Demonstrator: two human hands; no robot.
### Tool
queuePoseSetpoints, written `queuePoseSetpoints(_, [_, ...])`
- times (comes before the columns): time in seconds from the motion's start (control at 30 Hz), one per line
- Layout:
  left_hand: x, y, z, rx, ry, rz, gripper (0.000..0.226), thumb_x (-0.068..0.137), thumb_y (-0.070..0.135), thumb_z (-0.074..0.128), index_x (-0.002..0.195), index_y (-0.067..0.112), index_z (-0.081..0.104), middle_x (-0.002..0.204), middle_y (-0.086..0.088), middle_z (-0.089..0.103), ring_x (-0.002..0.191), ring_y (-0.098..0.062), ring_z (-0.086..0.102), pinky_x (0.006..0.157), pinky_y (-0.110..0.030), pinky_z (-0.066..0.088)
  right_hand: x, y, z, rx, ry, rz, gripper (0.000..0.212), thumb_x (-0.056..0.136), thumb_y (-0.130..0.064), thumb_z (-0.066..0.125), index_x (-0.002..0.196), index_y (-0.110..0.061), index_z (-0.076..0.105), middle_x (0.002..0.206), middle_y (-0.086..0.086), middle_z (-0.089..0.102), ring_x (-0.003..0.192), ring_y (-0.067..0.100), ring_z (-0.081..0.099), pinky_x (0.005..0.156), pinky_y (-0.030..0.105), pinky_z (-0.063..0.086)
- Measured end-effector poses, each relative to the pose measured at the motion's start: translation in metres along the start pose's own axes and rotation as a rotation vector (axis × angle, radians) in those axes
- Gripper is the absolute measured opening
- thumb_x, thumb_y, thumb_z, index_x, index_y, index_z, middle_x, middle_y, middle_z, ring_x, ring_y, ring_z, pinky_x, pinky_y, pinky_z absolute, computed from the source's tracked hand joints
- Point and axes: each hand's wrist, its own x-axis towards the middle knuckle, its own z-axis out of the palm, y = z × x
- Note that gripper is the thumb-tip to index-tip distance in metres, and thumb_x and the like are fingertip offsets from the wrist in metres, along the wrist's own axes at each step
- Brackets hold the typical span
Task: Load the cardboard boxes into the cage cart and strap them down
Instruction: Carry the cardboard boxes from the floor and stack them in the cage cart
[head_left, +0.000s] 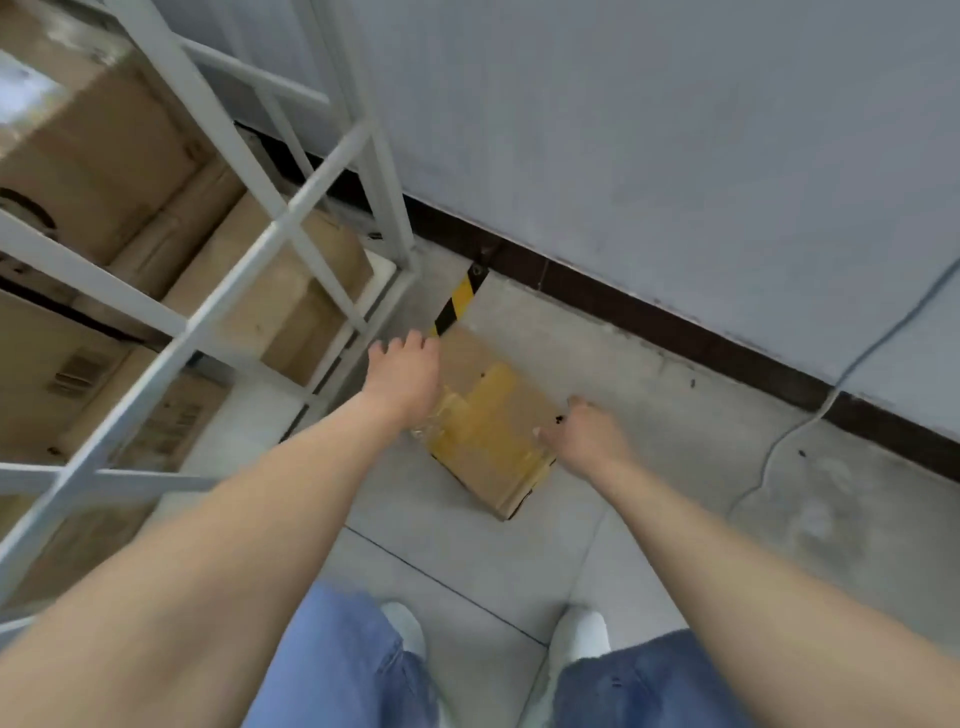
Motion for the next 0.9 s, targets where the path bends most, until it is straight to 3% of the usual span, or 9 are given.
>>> queuePoseSetpoints(0.1, [0.040,-0.006,0.049,-0.040,-0.047,-0.024,0.061,0.094,0.035,0.051,0.145,0.012,0.026,0.143,-0.013,0.034,0.131,-0.036,0.035,0.111,-0.049,0.027,0.043,0.011,0.040,0.123,-0.037,0.106,0.060,0.094,-0.041,0.053,0.139,-0.004,0.038,0.137,0.016,0.050,0.125,0.033,0.049,0.101,0.040,0.044])
queuePoseSetpoints(0.23, [0.086,-0.013,0.093,-0.244,-0.070,-0.110,0.075,0.089,0.049,0.057,0.146,0.013,0.025,0.144,-0.014,0.034,0.130,-0.036,0.036,0.106,-0.051,0.030,0.087,0.027,0.083,0.510,-0.143,0.238,0.049,0.097,-0.029,0.054,0.138,-0.004,0.043,0.137,0.013,0.051,0.125,0.031,0.049,0.100,0.037,0.041])
queuePoseSetpoints(0.33, [0.112,-0.018,0.117,-0.479,-0.086,-0.167,0.089,0.081,0.054,0.065,0.147,0.012,0.023,0.148,-0.013,0.033,0.133,-0.034,0.037,0.107,-0.049,0.032,0.110,0.033,0.104,0.796,-0.122,0.348,0.059,0.093,-0.030,0.061,0.142,-0.008,0.037,0.140,0.012,0.047,0.126,0.030,0.047,0.087,0.034,0.040])
queuePoseSetpoints(0.4, [0.123,-0.018,0.126,-0.686,-0.094,-0.197,0.093,0.076,0.051,0.072,0.147,0.012,0.025,0.147,-0.012,0.036,0.132,-0.033,0.038,0.107,-0.046,0.036,0.123,0.034,0.110,0.914,-0.113,0.407,0.060,0.092,-0.033,0.062,0.140,-0.008,0.038,0.141,0.011,0.046,0.127,0.032,0.046,0.088,0.038,0.040])
queuePoseSetpoints(0.5, [0.126,-0.012,0.127,-0.710,-0.064,-0.290,0.097,0.070,0.056,0.076,0.144,0.013,0.030,0.144,-0.014,0.035,0.130,-0.035,0.038,0.106,-0.046,0.036,0.130,0.032,0.109,1.050,-0.103,0.463,0.065,0.090,-0.040,0.063,0.141,-0.008,0.038,0.142,0.009,0.045,0.128,0.031,0.046,0.088,0.037,0.039])
queuePoseSetpoints(0.6, [0.113,0.000,0.107,-0.605,-0.013,-0.363,0.105,0.068,0.058,0.075,0.146,0.011,0.024,0.147,-0.016,0.026,0.135,-0.038,0.027,0.110,-0.050,0.029,0.130,0.031,0.095,1.100,-0.051,0.450,0.084,0.081,-0.051,0.067,0.148,-0.015,0.030,0.148,0.007,0.039,0.133,0.031,0.042,0.101,0.042,0.038])
queuePoseSetpoints(0.7, [0.091,0.016,0.060,-0.607,0.016,-0.366,0.113,0.067,0.058,0.076,0.148,0.008,0.015,0.151,-0.016,0.019,0.140,-0.038,0.019,0.113,-0.052,0.024,0.119,0.041,0.067,1.123,0.057,0.451,0.099,0.067,-0.061,0.069,0.149,-0.022,0.029,0.149,0.005,0.038,0.130,0.031,0.044,0.105,0.045,0.040])
queuePoseSetpoints(0.8, [0.059,0.039,-0.006,-0.600,0.012,-0.357,0.114,0.069,0.059,0.074,0.149,0.006,0.011,0.153,-0.016,0.016,0.141,-0.037,0.017,0.113,-0.051,0.022,0.067,0.037,0.010,1.128,0.166,0.528,0.097,0.075,-0.053,0.072,0.148,-0.008,0.026,0.144,0.011,0.043,0.129,0.033,0.046,0.105,0.045,0.041])
queuePoseSetpoints(0.9, [0.020,0.062,-0.076,-0.634,0.021,-0.349,0.115,0.069,0.057,0.075,0.149,0.006,0.011,0.153,-0.015,0.019,0.140,-0.035,0.021,0.112,-0.051,0.026,0.018,0.039,-0.048,1.166,0.238,0.547,0.093,0.078,-0.048,0.072,0.148,-0.005,0.027,0.141,0.011,0.047,0.125,0.032,0.049,0.103,0.041,0.043])
